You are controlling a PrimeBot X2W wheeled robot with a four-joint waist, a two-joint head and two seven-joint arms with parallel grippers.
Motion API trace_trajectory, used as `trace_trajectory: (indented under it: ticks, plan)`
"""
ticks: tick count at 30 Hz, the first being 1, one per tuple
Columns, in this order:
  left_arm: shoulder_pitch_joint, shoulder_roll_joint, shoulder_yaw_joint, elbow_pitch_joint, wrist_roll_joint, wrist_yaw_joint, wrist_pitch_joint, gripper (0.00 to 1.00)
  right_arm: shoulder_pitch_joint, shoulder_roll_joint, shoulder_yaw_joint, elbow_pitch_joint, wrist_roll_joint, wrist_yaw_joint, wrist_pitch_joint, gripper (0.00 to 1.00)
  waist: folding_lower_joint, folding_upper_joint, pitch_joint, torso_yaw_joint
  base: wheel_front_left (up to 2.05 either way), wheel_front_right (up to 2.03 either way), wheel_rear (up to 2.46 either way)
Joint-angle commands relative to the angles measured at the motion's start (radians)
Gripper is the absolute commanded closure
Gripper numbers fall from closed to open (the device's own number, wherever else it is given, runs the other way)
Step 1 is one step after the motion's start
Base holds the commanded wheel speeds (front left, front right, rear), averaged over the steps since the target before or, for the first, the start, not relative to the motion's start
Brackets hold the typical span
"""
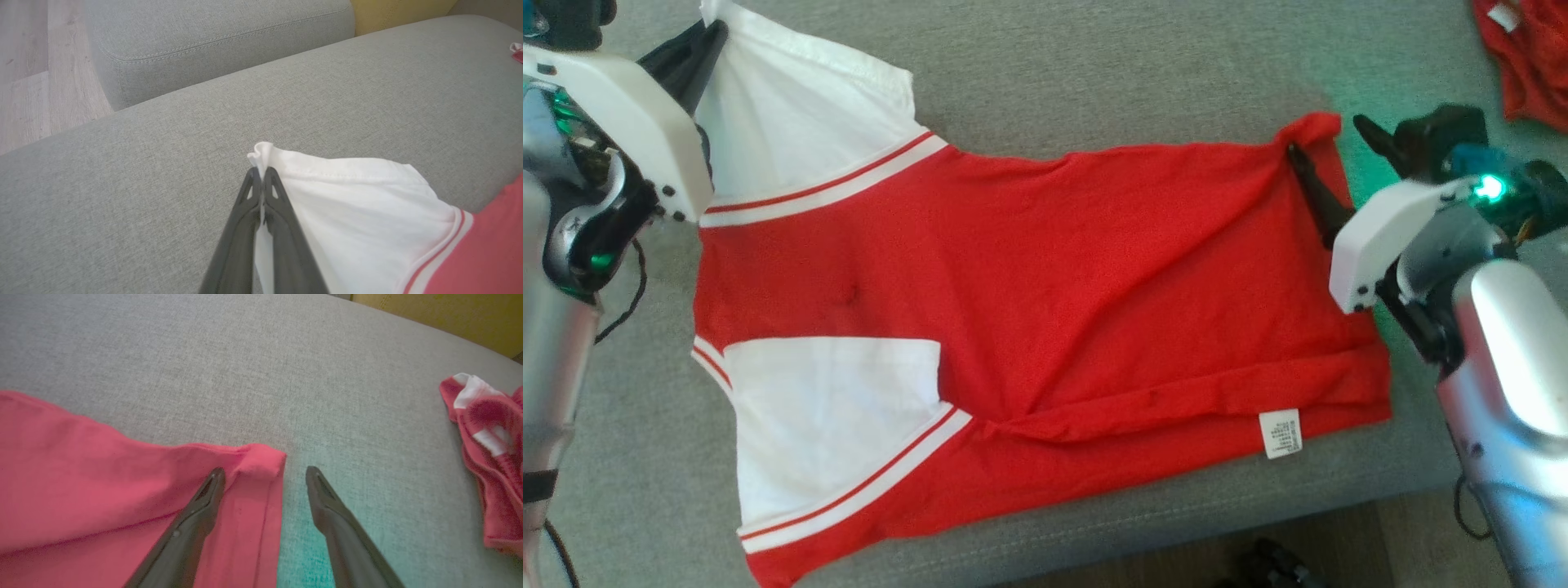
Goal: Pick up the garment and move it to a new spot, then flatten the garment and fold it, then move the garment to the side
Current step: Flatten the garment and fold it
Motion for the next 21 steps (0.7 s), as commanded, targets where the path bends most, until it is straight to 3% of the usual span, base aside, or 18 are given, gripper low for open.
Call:
trace_trajectory:
  ticks: [1,10,12,16,17,21]
  plan:
    - [-0.041,0.039,0.041,-0.035,-0.007,0.006,-0.012,1.00,-0.029,-0.019,0.012,-0.018,0.009,-0.001,0.007,0.00,0.0000,0.0000,0.002,0.006,0.00,0.00,0.00]
    - [-0.040,0.027,0.032,-0.035,-0.014,0.006,-0.027,1.00,-0.091,-0.025,0.055,0.096,0.057,-0.001,0.024,0.02,0.0000,0.0000,0.008,0.032,0.00,0.00,0.00]
    - [-0.041,0.025,0.030,-0.034,-0.016,0.006,-0.031,1.00,-0.105,-0.026,0.070,0.116,0.072,-0.001,0.026,0.18,0.0000,0.0000,0.008,0.034,0.00,0.00,0.00]
    - [-0.042,0.019,0.030,-0.030,-0.020,0.008,-0.045,1.00,-0.129,-0.032,0.093,0.152,0.090,-0.001,0.017,0.87,0.0000,0.0000,0.004,0.037,0.00,0.00,0.00]
    - [-0.042,0.019,0.032,-0.030,-0.020,0.009,-0.052,1.00,-0.135,-0.033,0.095,0.157,0.092,-0.001,0.010,1.00,0.0000,0.0000,0.002,0.038,0.00,0.00,0.00]
    - [-0.040,0.021,0.041,-0.030,-0.019,0.016,-0.082,1.00,-0.158,-0.036,0.090,0.167,0.088,-0.001,-0.050,1.00,0.0000,0.0000,-0.012,0.037,0.00,0.00,0.00]
